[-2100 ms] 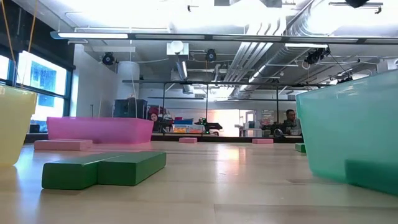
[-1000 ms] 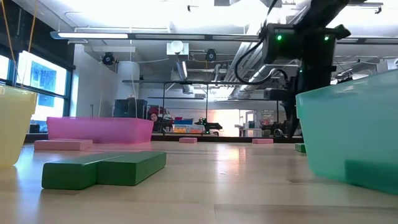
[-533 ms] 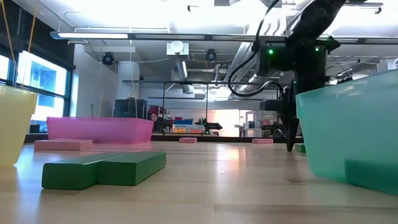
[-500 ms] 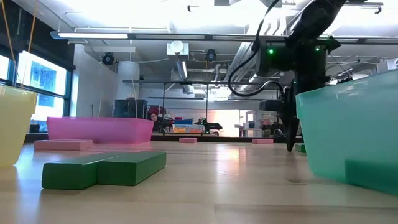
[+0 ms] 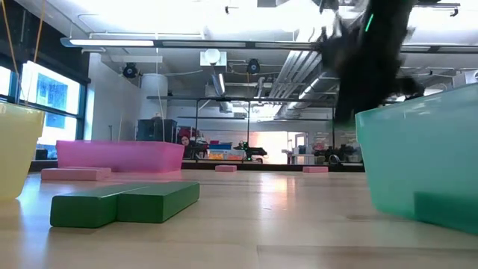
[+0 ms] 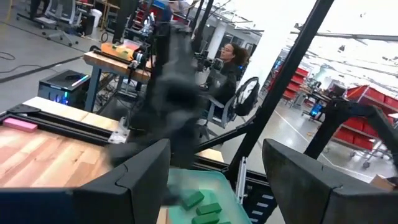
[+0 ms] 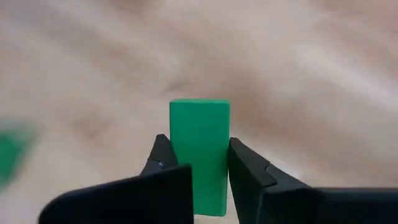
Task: Sort blocks
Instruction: Put the green block into the light green bin
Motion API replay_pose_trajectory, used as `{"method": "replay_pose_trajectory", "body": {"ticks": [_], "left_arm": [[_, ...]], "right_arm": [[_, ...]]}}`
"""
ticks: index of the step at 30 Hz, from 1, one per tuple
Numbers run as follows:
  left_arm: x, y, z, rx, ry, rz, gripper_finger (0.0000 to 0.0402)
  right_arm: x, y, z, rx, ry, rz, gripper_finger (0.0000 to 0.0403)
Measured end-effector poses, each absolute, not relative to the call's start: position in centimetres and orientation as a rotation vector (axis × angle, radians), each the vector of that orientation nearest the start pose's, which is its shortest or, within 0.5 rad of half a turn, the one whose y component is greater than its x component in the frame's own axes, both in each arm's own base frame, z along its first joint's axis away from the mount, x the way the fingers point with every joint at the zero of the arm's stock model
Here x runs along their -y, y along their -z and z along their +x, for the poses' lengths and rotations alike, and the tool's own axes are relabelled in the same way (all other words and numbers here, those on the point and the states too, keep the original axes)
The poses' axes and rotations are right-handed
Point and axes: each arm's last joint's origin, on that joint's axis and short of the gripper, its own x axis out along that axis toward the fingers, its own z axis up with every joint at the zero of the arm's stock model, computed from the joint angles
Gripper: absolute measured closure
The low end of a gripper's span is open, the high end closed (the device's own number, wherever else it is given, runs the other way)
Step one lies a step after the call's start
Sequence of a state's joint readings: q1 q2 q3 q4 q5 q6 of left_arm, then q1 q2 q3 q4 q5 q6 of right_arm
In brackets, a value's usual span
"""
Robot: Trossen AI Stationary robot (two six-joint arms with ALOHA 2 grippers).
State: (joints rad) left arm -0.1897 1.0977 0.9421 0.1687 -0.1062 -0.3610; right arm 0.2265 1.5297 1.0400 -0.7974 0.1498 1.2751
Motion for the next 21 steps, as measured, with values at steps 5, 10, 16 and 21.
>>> {"method": "replay_pose_trajectory", "body": {"ticks": [5, 10, 16, 21], "left_arm": [[3.9, -36.1, 24.5, 0.001, 0.061, -0.366, 0.0161], [3.6, -35.9, 24.8, -0.003, 0.045, -0.389, 0.0161], [3.7, -35.2, 25.6, -0.027, 0.038, -0.46, 0.0161], [3.9, -34.2, 26.7, -0.066, 0.028, -0.543, 0.0161]], "right_arm": [[-13.6, -27.0, 26.3, -0.981, 0.396, 0.83, 0.0394], [-21.2, -27.6, 23.1, -1.011, 0.178, 0.9, 0.0388], [-24.8, -23.6, 20.8, -1.131, 0.328, 0.947, 0.0359], [-23.9, -21.8, 21.1, -1.169, 0.542, 0.961, 0.0329]]}}
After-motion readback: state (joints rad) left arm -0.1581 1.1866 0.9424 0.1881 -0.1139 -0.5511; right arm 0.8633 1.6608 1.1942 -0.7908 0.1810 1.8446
